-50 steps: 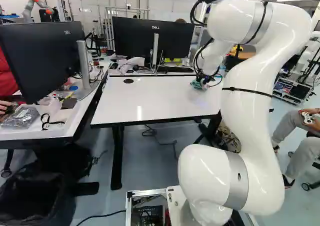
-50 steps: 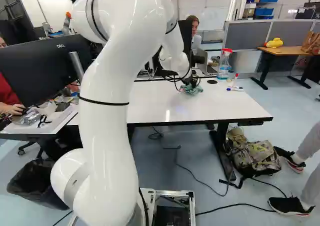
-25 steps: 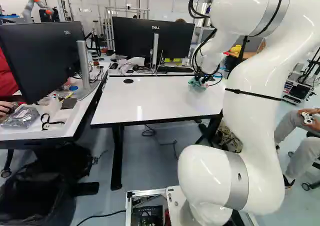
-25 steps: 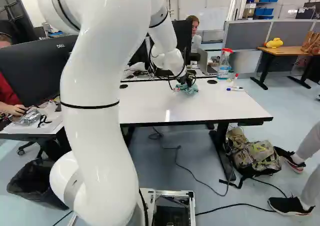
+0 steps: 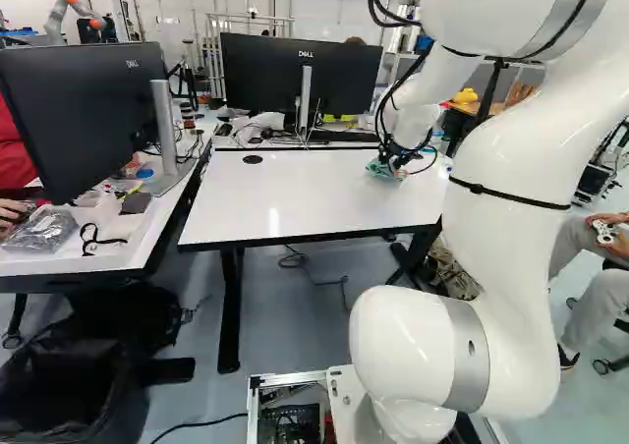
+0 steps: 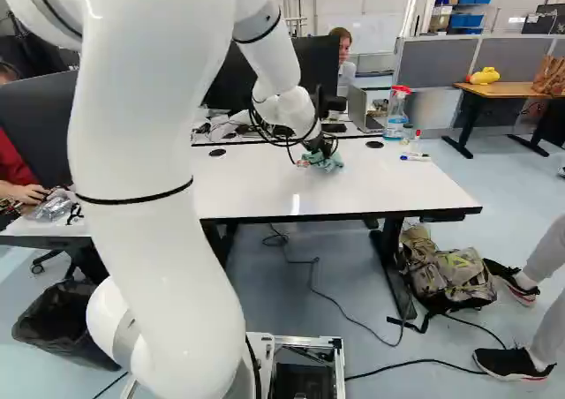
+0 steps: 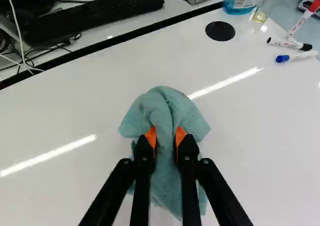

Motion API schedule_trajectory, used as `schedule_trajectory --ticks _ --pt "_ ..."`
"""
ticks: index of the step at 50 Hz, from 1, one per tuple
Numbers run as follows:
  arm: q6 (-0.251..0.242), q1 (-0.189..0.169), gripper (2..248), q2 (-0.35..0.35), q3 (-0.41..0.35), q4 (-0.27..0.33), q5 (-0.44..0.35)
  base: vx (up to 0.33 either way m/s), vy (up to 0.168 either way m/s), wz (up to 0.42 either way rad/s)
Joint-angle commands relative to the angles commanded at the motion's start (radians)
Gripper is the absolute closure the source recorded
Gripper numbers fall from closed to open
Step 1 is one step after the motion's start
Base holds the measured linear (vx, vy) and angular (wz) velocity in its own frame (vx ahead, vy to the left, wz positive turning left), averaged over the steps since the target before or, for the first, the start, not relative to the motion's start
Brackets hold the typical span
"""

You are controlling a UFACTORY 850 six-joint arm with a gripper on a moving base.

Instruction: Clean the table with the green towel

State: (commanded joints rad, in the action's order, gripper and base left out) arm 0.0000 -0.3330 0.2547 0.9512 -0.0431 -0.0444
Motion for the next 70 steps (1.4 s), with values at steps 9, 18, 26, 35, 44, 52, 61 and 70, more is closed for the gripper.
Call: schedule_trajectory --ticks 9,18,26,35,44,52,61,70 --pt "0.000 0.003 189 -0.038 -0.044 0.000 0.000 0.000 0.000 0.000" --pt "0.000 0.003 189 -0.038 -0.044 0.000 0.000 0.000 0.000 0.000" --pt "0.000 0.003 189 -0.038 -0.044 0.000 0.000 0.000 0.000 0.000" --pt "0.000 0.003 189 -0.038 -0.044 0.000 0.000 0.000 0.000 0.000" --pt "0.000 0.004 189 -0.044 -0.045 0.000 0.000 0.000 0.000 0.000" --pt "0.000 0.018 189 -0.063 -0.048 0.000 0.000 0.000 0.000 0.000" --pt "0.000 0.044 189 -0.093 -0.060 0.000 0.000 0.000 0.000 0.000" --pt "0.000 0.072 189 -0.128 -0.076 0.000 0.000 0.000 0.000 0.000"
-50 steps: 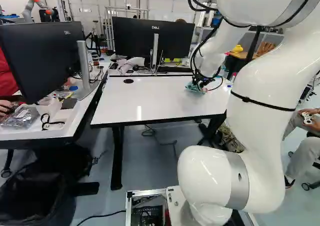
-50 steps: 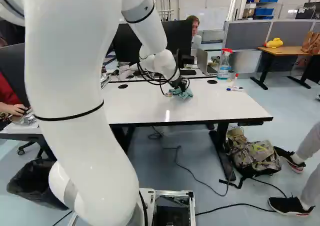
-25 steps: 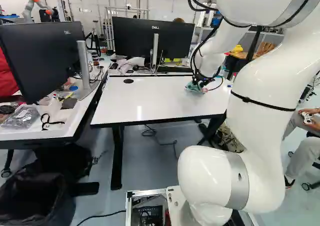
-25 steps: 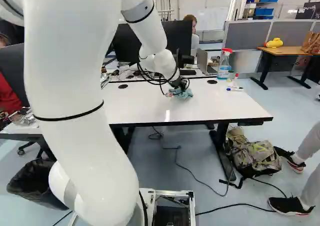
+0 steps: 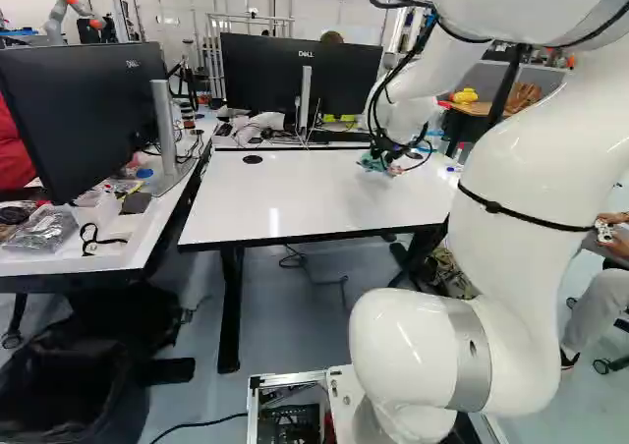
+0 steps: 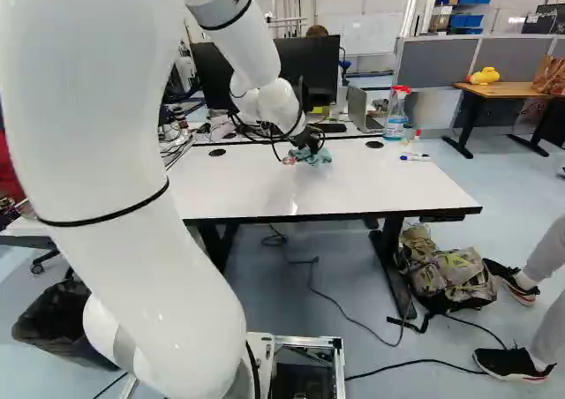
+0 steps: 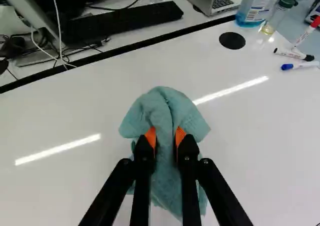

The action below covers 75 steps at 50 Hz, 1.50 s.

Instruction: Clean the table with the green towel

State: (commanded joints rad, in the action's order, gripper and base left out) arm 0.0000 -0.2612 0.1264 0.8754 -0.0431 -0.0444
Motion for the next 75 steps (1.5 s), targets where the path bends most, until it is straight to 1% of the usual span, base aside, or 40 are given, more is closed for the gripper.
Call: schedule_trajectory --ticks 8,21,75 --pt "0.000 0.025 189 -0.030 -0.012 0.000 0.000 0.000 0.000 0.000" --pt "0.000 0.066 189 -0.044 -0.027 0.000 0.000 0.000 0.000 0.000" --pt "0.000 0.241 189 -0.074 -0.059 0.000 0.000 0.000 0.000 0.000"
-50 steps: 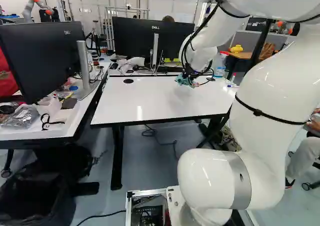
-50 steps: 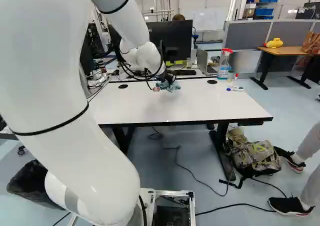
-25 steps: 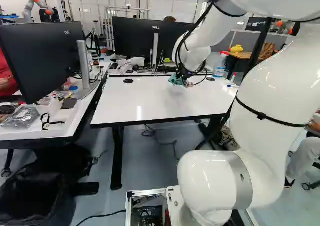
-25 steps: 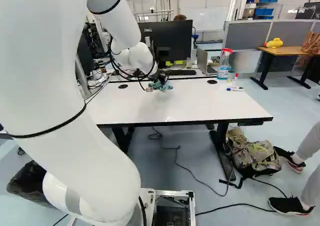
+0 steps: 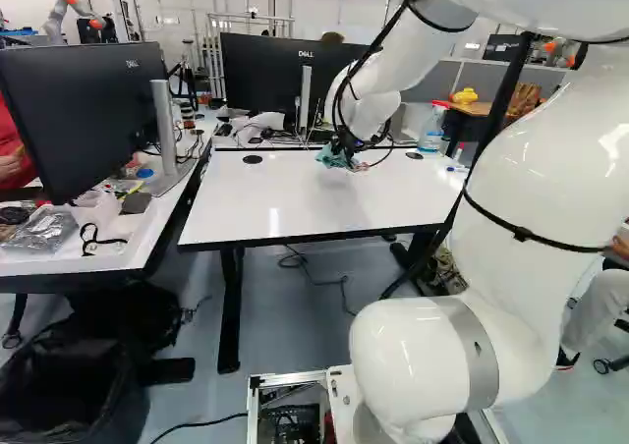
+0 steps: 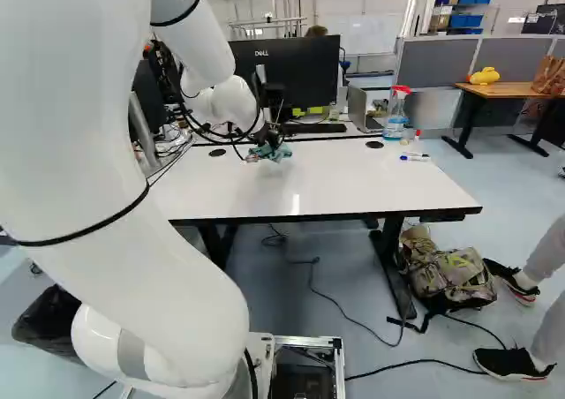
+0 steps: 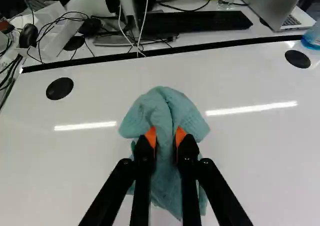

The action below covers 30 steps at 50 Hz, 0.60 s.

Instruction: Clean the table with the green towel

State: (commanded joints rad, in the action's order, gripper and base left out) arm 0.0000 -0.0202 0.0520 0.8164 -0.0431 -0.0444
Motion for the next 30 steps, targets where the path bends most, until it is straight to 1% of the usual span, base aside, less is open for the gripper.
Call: schedule_trajectory --ticks 30 --pt "0.000 0.099 189 0.004 0.004 0.000 0.000 0.000 0.000 0.000"
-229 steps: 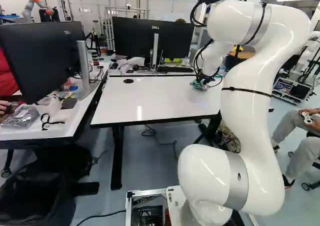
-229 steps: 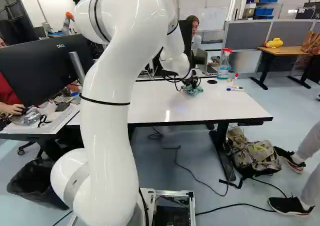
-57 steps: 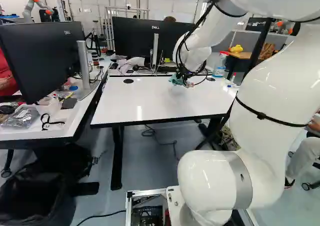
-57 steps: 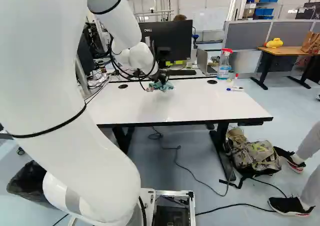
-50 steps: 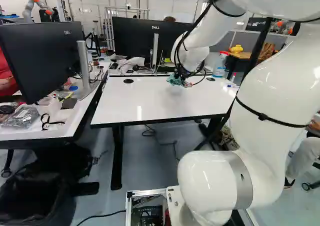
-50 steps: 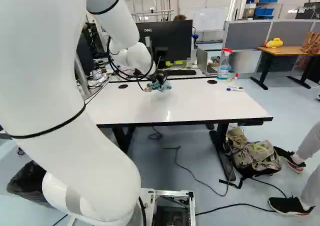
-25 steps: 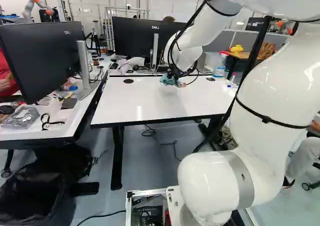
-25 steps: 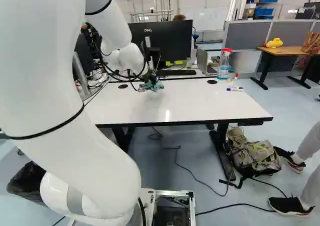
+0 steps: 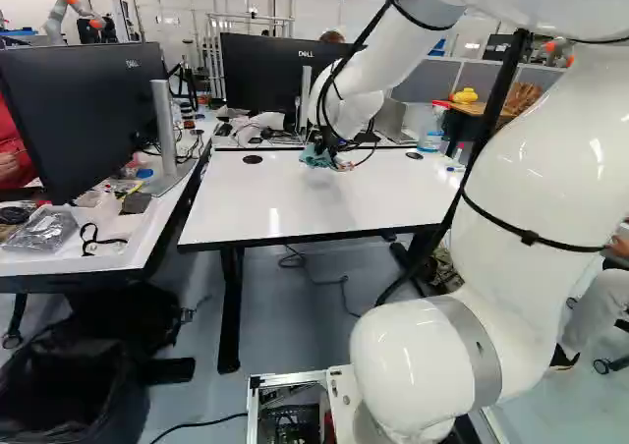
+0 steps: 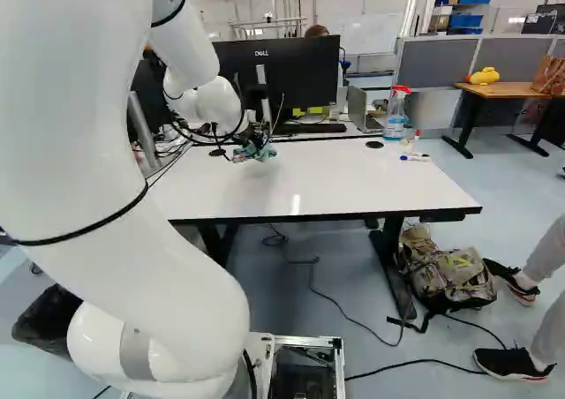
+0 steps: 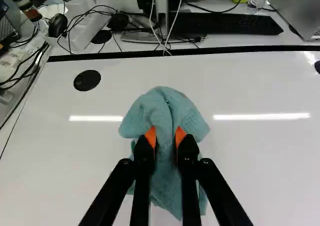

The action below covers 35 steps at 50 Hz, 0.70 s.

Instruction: Clean the table with the green towel

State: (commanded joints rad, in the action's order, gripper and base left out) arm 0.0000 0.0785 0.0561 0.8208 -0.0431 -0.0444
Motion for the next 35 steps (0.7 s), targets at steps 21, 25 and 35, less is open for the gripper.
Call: schedule_trajectory --ticks 21,25,35 --pt "0.000 0.069 189 0.000 0.000 0.000 0.000 0.000 0.000 0.000" --pt "0.000 0.083 189 -0.001 -0.001 0.000 0.000 0.000 0.000 0.000" --pt "0.000 0.117 189 -0.004 -0.004 0.000 0.000 0.000 0.000 0.000"
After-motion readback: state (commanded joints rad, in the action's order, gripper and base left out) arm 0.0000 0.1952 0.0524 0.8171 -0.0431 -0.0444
